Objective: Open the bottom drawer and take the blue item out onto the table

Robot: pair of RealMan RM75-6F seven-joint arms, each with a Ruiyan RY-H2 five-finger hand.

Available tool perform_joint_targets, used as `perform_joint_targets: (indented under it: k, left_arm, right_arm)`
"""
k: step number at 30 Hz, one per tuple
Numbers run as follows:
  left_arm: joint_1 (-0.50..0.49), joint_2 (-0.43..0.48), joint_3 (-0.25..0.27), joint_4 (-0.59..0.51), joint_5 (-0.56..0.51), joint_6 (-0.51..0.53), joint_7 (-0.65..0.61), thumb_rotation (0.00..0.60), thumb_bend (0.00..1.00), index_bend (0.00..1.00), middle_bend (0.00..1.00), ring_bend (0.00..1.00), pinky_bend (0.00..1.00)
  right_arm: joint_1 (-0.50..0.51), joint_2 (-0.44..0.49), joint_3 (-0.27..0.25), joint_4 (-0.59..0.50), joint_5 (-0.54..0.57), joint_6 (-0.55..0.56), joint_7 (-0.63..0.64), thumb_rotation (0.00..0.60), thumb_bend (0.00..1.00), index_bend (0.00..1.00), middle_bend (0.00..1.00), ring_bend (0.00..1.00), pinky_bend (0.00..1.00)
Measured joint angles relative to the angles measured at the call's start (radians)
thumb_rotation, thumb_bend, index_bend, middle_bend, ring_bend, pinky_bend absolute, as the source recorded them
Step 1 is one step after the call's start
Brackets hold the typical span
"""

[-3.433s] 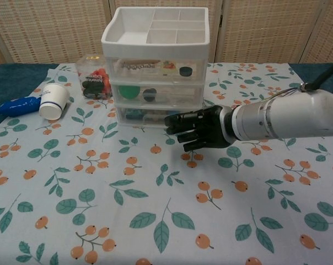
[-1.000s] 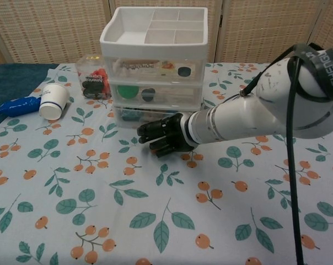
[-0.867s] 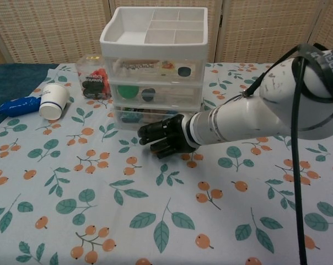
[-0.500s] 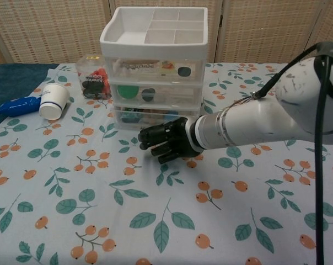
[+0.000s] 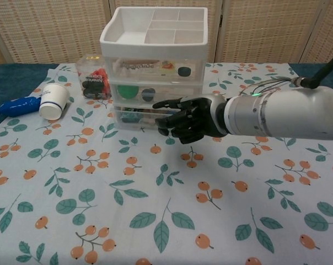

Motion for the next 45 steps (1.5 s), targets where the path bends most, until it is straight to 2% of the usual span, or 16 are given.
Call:
perform_joint_targets:
  k: [3, 9, 21, 25, 32, 45]
  left_arm:
    - [-0.001, -0.002, 0.0, -0.002, 0.002, 0.0, 0.002, 0.6, 0.18, 0.04, 0.0, 0.03, 0.09]
    - [-0.001, -0.003, 0.0, -0.001, 0.0, 0.001, 0.002, 0.6, 0.18, 0.04, 0.0, 0.03, 0.09]
    - [-0.003, -0.008, 0.0, 0.004, -0.007, -0.005, 0.002, 0.6, 0.18, 0.04, 0.0, 0.03, 0.09]
    - [-0.002, -0.01, 0.003, 0.006, -0.006, -0.006, 0.0, 0.6, 0.18, 0.04, 0.0, 0.03, 0.09]
    - [-0.002, -0.012, 0.003, 0.008, -0.004, -0.004, -0.004, 0.6, 0.18, 0.04, 0.0, 0.03, 0.09]
    - [-0.001, -0.018, 0.006, 0.009, 0.002, -0.001, -0.004, 0.6, 0.18, 0.04, 0.0, 0.03, 0.09]
  right_arm:
    - [-0.001, 0.028, -0.029, -0.041, 0.023, 0.059, -0.071, 0.6, 0.57, 0.0, 0.72, 0.94, 1.0]
    - [0.016, 0.039, -0.061, -0.047, 0.11, 0.079, -0.135, 0.6, 0.57, 0.0, 0.72, 0.94, 1.0]
    - [0.046, 0.016, -0.063, 0.018, 0.198, 0.038, -0.173, 0.6, 0.57, 0.0, 0.72, 0.94, 1.0]
    - [0.047, 0.016, -0.065, 0.018, 0.208, 0.018, -0.175, 0.6, 0.57, 0.0, 0.72, 0.95, 1.0]
    - [0.033, 0.026, -0.064, -0.002, 0.2, 0.009, -0.171, 0.6, 0.57, 0.1, 0.72, 0.94, 1.0]
    - [-0.015, 0.074, -0.064, -0.08, 0.146, -0.024, -0.143, 0.6, 0.57, 0.1, 0.72, 0.94, 1.0]
